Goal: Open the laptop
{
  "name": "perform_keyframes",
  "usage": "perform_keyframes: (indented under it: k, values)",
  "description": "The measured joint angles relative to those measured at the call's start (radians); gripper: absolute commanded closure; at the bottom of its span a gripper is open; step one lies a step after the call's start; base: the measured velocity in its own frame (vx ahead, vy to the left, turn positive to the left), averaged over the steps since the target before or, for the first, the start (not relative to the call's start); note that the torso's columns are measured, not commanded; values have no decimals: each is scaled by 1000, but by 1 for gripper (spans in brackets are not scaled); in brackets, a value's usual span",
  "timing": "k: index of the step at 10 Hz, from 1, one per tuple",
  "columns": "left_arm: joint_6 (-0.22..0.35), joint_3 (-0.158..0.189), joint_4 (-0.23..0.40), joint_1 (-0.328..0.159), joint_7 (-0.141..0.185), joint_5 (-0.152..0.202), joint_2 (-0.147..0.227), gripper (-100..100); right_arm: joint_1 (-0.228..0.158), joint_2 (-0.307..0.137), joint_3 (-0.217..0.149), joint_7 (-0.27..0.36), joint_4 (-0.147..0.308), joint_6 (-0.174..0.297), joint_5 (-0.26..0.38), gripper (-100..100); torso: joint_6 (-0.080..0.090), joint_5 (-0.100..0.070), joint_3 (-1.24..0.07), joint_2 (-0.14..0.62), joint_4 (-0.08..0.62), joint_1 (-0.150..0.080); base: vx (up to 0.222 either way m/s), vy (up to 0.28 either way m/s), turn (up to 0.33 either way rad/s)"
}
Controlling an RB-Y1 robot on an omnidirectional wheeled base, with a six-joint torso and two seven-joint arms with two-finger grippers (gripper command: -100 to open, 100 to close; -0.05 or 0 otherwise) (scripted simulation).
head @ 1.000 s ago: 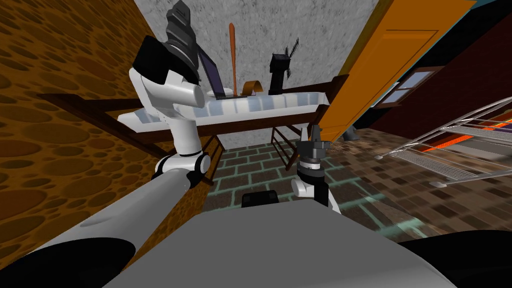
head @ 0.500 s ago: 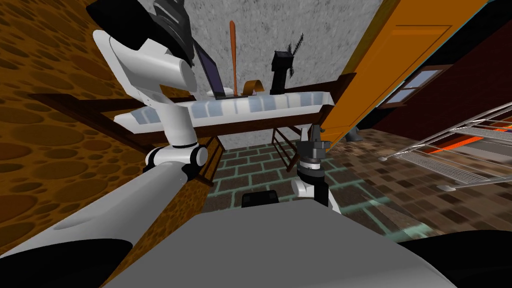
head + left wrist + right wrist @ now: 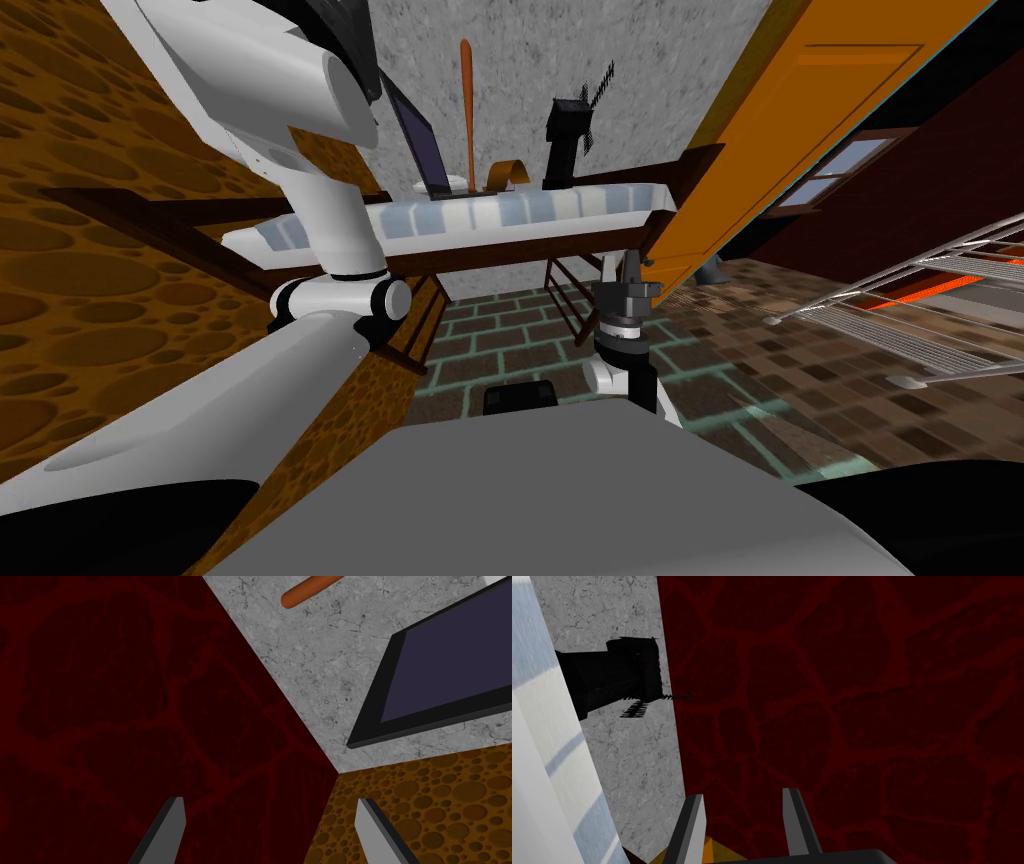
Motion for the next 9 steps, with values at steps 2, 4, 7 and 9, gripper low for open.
perform_keyframes:
  k: [2,4,7,9]
  values:
    - [58,-1,45,-57,-2,15,10,-100,0,0,0,0,0,0,0,0,0,0,0,0,0,-1,74,13,19]
    - [108,-1,68,-98,-3,22,15,-100,0,0,0,0,0,0,0,0,0,0,2,3,0,-2,39,7,13]
    - [193,-2,136,-178,-6,49,32,-100,0,0,0,0,0,0,0,0,0,0,0,0,0,-1,68,14,16]
    - [251,-3,178,-230,-6,64,40,-100,0,0,0,0,0,0,0,0,0,0,0,0,0,-1,70,17,16]
